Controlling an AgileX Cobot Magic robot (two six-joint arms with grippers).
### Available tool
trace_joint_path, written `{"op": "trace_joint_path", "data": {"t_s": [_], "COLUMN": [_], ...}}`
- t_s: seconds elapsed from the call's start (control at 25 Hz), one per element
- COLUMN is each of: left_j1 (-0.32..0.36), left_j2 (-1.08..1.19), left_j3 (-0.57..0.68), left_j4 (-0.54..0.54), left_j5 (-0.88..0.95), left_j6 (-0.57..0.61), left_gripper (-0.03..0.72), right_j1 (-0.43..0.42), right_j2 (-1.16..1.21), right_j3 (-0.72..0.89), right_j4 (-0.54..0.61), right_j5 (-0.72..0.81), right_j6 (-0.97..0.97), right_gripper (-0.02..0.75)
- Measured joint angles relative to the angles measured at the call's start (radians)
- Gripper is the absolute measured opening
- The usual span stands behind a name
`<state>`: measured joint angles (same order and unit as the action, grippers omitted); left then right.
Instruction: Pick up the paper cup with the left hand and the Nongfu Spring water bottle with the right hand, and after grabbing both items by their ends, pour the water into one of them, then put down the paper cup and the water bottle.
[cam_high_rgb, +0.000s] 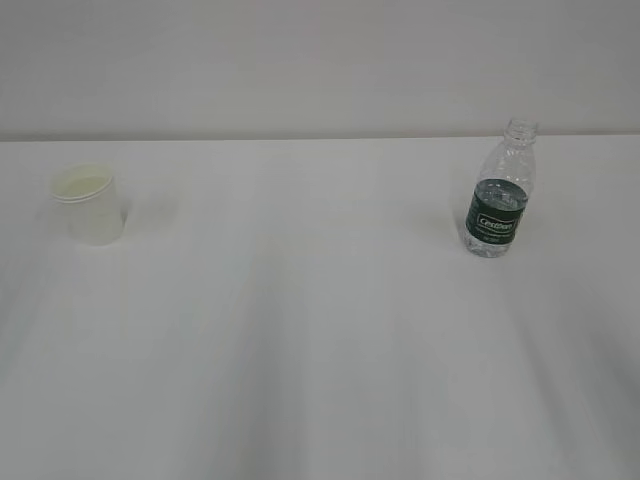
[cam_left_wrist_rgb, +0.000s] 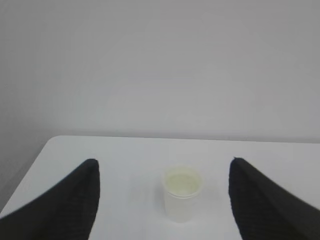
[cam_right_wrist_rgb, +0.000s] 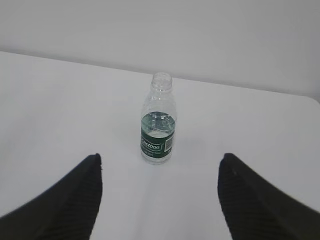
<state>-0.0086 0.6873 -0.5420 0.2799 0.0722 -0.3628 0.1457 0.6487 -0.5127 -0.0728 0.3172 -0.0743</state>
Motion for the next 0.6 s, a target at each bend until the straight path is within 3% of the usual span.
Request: {"op": "trace_joint_path", "data": {"t_s": [0.6], "left_j1": [0.000], "left_j2": [-0.238], "left_j3": [0.000], "left_j4": [-0.074], "left_j5": [0.423], "left_j6": [0.046], "left_gripper": [0.546], "right_j1": [0.000], "right_j2": [-0.232], "right_j3": [-0.050], "right_j4": [-0.002], "right_j5": [0.352], "right_j6": [0.001], "right_gripper": [0.533]}}
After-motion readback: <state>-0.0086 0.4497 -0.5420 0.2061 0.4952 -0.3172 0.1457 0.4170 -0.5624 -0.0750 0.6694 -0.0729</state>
